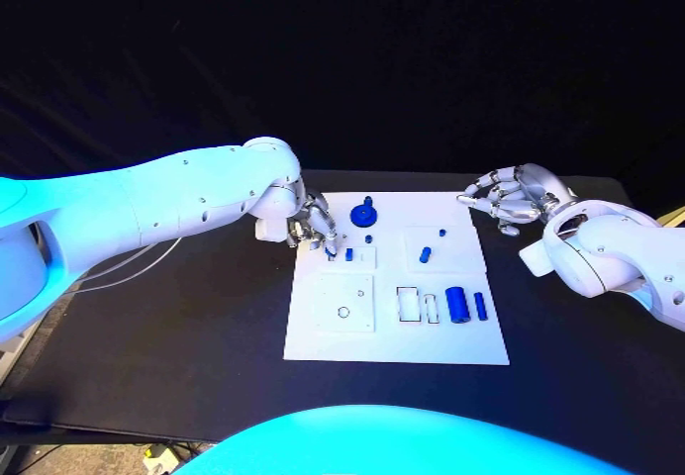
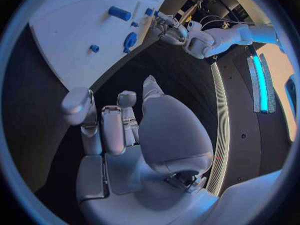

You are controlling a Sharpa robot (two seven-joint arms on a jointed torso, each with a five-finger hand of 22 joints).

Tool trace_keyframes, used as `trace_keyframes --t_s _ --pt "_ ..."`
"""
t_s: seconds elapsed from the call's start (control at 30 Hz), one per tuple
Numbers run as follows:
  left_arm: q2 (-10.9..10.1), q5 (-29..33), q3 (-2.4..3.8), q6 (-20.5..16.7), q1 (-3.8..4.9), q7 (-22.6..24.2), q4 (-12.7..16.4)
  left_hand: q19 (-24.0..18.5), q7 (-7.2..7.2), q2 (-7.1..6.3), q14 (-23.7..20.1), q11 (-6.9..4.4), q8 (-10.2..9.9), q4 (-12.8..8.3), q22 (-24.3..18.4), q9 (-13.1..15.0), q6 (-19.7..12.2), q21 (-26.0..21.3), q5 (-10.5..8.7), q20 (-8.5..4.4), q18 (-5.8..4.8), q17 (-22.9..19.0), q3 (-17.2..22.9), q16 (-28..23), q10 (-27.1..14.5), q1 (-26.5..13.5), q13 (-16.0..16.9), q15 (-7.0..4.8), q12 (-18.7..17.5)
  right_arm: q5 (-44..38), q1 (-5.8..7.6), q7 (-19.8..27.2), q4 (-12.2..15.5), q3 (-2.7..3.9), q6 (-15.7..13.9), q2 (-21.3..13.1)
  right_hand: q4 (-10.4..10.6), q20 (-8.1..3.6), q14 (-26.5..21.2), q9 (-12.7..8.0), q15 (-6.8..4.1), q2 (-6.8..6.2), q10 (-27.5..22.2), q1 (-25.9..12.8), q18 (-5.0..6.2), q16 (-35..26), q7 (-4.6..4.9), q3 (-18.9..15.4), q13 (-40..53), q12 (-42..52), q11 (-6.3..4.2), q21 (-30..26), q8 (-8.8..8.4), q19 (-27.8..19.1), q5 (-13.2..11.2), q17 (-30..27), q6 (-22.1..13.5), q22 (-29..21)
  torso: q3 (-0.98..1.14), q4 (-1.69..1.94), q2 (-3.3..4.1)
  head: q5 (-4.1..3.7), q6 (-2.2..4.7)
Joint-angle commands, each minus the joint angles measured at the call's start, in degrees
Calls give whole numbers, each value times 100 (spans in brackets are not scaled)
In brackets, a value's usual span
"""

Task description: Assemble the parts on the task board

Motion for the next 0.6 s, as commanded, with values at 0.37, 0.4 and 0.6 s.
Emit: trace_keyframes --t_s 0.37,0.4,0.6 --pt "67 124 -35 -99 9 3 -57 179 -279 373 501 -91 236 -54 205 326 1040 172 389 -28 -164 1153 525 149 286 -197 199 -84 146 -10 -3 15 6 0 3 9 9 -51 271 78 -50 170 -58 -107 96 -69 -6 -297 -32 6 -38 -60 -61 49 -46 168 37 -37 0 5 1 -11 1" --pt "70 127 -37 -99 9 3 -57 179 -279 373 501 -91 236 -54 205 326 1040 172 389 -28 -164 1153 525 149 286 -197 199 -84 146 -10 -3 15 6 0 4 8 9 -51 271 78 -50 170 -58 -107 96 -69 -6 -297 -32 6 -38 -60 -61 49 -46 168 37 -37 0 5 1 -11 1" --pt "74 126 -49 -54 8 0 -61 199 -288 391 510 -99 242 -52 240 342 1063 200 383 -33 -172 1187 522 173 305 -227 215 -89 156 -10 -3 14 7 0 5 6 9 -51 271 78 -50 170 -58 -107 96 -69 -6 -297 -32 6 -38 -60 -61 49 -46 168 37 -37 0 4 -1 -5 1"
